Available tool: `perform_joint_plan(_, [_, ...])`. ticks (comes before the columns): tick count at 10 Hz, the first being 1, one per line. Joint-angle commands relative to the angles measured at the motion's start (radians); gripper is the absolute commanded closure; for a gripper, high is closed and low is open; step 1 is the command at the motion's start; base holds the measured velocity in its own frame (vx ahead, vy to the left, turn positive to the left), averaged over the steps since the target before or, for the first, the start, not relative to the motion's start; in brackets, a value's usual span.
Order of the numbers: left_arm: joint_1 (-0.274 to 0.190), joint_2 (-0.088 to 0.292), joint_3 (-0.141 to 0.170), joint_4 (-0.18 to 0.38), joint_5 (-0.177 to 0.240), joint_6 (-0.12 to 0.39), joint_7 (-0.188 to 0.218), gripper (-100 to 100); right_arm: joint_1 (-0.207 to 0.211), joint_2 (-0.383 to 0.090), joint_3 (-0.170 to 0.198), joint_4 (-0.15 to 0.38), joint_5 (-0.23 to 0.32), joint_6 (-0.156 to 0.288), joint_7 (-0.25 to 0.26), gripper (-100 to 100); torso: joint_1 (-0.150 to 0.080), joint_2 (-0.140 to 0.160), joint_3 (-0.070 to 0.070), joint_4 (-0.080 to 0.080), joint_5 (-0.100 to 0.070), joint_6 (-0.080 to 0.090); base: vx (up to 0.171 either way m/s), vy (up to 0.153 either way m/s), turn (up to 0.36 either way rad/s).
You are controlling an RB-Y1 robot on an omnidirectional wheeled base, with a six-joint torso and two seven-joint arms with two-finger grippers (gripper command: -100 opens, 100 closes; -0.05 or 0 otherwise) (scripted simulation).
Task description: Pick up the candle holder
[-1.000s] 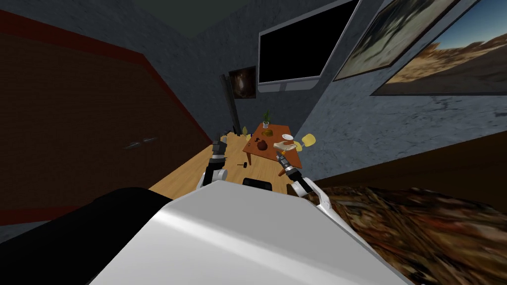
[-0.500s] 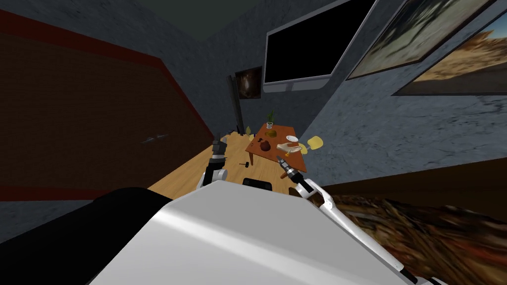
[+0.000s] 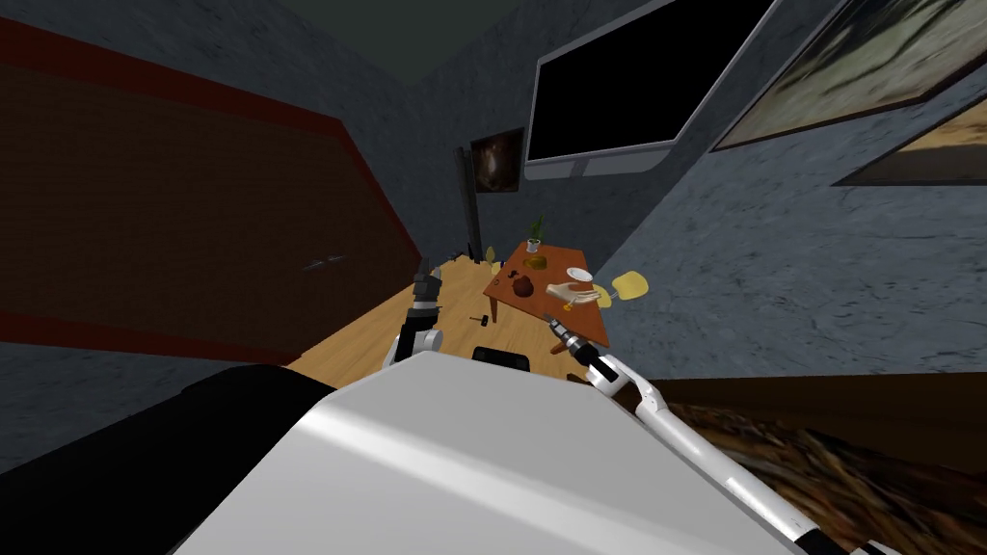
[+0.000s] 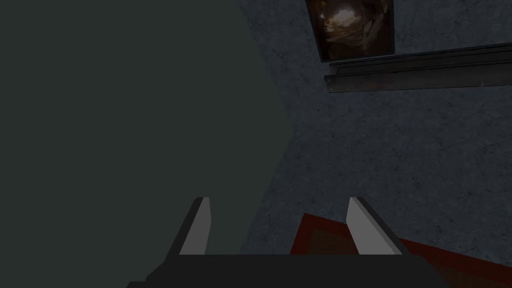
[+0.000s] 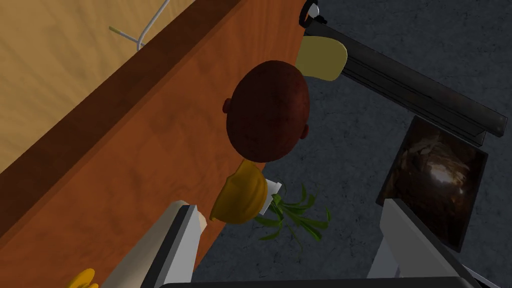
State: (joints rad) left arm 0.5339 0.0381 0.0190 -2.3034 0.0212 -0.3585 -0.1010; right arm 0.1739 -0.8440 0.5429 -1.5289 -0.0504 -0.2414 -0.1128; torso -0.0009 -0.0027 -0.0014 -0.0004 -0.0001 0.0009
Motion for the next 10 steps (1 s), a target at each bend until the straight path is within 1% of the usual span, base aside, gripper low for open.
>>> perform_joint_plan(1, [0.0, 0.0, 0.0, 0.0, 0.0, 0.0, 0.0, 0, -0.016, -0.04, 0.037, 0.05, 0.004, 0.002, -0.01, -100, 0.0, 0.0, 0.0, 0.0, 0.0, 0.0, 0.04, 0.01, 0.152])
perform_joint_plan(2, [0.0, 0.0, 0.0, 0.0, 0.0, 0.0, 0.0, 0, -0.016, -0.04, 0.037, 0.076, 0.004, 0.002, -0.01, -100, 0.0, -0.001, 0.0, 0.0, 0.0, -0.001, 0.035, 0.007, 0.111])
perform_joint_plan(3, [0.0, 0.0, 0.0, 0.0, 0.0, 0.0, 0.0, 0, -0.026, -0.074, 0.067, 0.113, 0.008, 0.005, -0.017, -100, 0.0, 0.0, 0.0, 0.0, 0.0, 0.0, 0.044, 0.018, 0.208])
perform_joint_plan(4, [0.0, 0.0, 0.0, 0.0, 0.0, 0.0, 0.0, 0, -0.026, -0.074, 0.067, 0.131, 0.008, 0.005, -0.017, -100, 0.001, -0.001, -0.001, 0.0, 0.0, -0.001, 0.04, 0.009, 0.094])
perform_joint_plan(5, [0.0, 0.0, 0.0, 0.0, 0.0, 0.0, 0.0, 0, -0.035, -0.107, 0.096, 0.182, 0.013, 0.009, -0.023, -100, 0.0, -0.001, -0.001, 0.0, 0.0, 0.0, 0.053, 0.008, 0.203])
perform_joint_plan(6, [0.0, 0.0, 0.0, 0.0, 0.0, 0.0, 0.0, 0, -0.044, -0.13, 0.125, 0.211, 0.018, 0.012, -0.029, -100, 0.0, -0.001, -0.001, 0.0, 0.0, -0.001, 0.093, 0.007, 0.262])
perform_joint_plan(7, [0.0, 0.0, 0.0, 0.0, 0.0, 0.0, 0.0, 0, -0.044, -0.139, 0.125, 0.24, 0.018, 0.012, -0.029, -100, 0.0, -0.004, -0.002, -0.001, 0.0, -0.001, 0.07, 0.0, 0.1])
perform_joint_plan(8, [0.0, 0.0, 0.0, 0.0, 0.0, 0.0, 0.0, 0, -0.052, -0.171, 0.152, 0.277, 0.024, 0.014, -0.035, -100, 0.0, -0.003, -0.002, -0.001, 0.0, 0.0, 0.063, 0.008, 0.216])
perform_joint_plan(9, [0.0, 0.0, 0.0, 0.0, 0.0, 0.0, 0.0, 0, -0.052, -0.171, 0.152, 0.292, 0.024, 0.014, -0.035, -100, 0.0, -0.003, -0.002, 0.0, 0.0, -0.001, 0.052, 0.002, 0.077])
perform_joint_plan(10, [0.0, 0.0, 0.0, 0.0, 0.0, 0.0, 0.0, 0, -0.06, -0.2, 0.178, 0.343, 0.029, 0.016, -0.041, -100, 0.0, -0.002, -0.001, 0.0, 0.0, 0.0, 0.06, 0.006, 0.138])
